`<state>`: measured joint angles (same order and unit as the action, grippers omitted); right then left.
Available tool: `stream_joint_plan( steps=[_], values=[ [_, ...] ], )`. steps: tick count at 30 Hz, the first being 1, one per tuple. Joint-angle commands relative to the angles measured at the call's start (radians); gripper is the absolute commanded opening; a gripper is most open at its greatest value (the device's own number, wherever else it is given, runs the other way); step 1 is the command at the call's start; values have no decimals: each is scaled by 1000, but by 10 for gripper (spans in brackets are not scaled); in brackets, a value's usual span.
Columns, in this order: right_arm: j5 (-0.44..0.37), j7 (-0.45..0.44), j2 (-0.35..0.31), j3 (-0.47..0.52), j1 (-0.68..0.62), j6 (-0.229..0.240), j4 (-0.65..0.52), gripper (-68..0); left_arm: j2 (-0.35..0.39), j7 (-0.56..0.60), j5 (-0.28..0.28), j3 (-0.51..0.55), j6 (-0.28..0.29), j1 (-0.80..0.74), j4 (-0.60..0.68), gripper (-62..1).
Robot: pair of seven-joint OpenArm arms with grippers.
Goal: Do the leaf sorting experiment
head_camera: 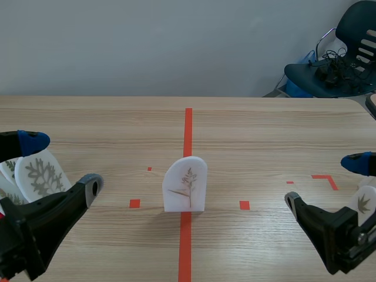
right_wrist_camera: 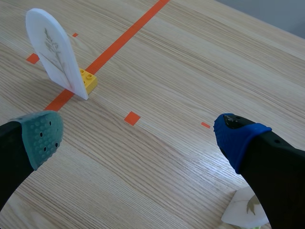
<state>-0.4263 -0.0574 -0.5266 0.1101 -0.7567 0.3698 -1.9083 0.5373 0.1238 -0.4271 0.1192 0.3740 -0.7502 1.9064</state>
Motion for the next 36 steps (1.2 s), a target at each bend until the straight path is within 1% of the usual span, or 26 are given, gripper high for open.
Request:
stream_joint_plan(
  steps=[1, 7, 10, 13, 15, 20, 22, 26, 30, 34, 36],
  values=[
    [-6, 2, -4, 10, 23, -4, -16, 4, -2, 10, -6, 2, 5, 5, 19, 14],
    [-6, 18, 1, 10, 43, -4, -16, 4, -2, 6, -6, 2, 6, 5, 19, 14],
    [-6, 18, 1, 10, 45, -4, -16, 4, -2, -26, -5, -6, 19, 11, 18, 14],
    [-6, 18, 1, 10, 45, -4, -16, 4, -2, -58, 18, -35, 20, 43, -6, 14],
    [-6, 18, 1, 10, 45, -4, -16, 4, -3, -73, 31, -63, 21, 75, -38, 14],
    [-6, 18, 1, 10, 45, -4, -16, 4, -11, -71, 34, -148, 21, 154, -152, 14],
    [-6, 19, 1, 10, 45, -4, -16, 4, -21, -68, 55, -182, 21, 188, -202, 14],
    [-6, 28, 4, 10, 45, -4, -16, 4, -39, -44, 63, -257, 21, 265, -308, 14],
    [-6, 33, 4, 10, 45, -4, -16, 4, -73, -7, 134, -317, 20, 352, -409, 14],
    [-6, 33, 4, 10, 45, -4, -16, 4, -113, 39, 167, -364, 16, 432, -504, 14],
    [-6, 33, 4, 10, 45, -4, -16, 4, -140, 60, 198, -386, 16, 471, -550, 14]
  ],
)
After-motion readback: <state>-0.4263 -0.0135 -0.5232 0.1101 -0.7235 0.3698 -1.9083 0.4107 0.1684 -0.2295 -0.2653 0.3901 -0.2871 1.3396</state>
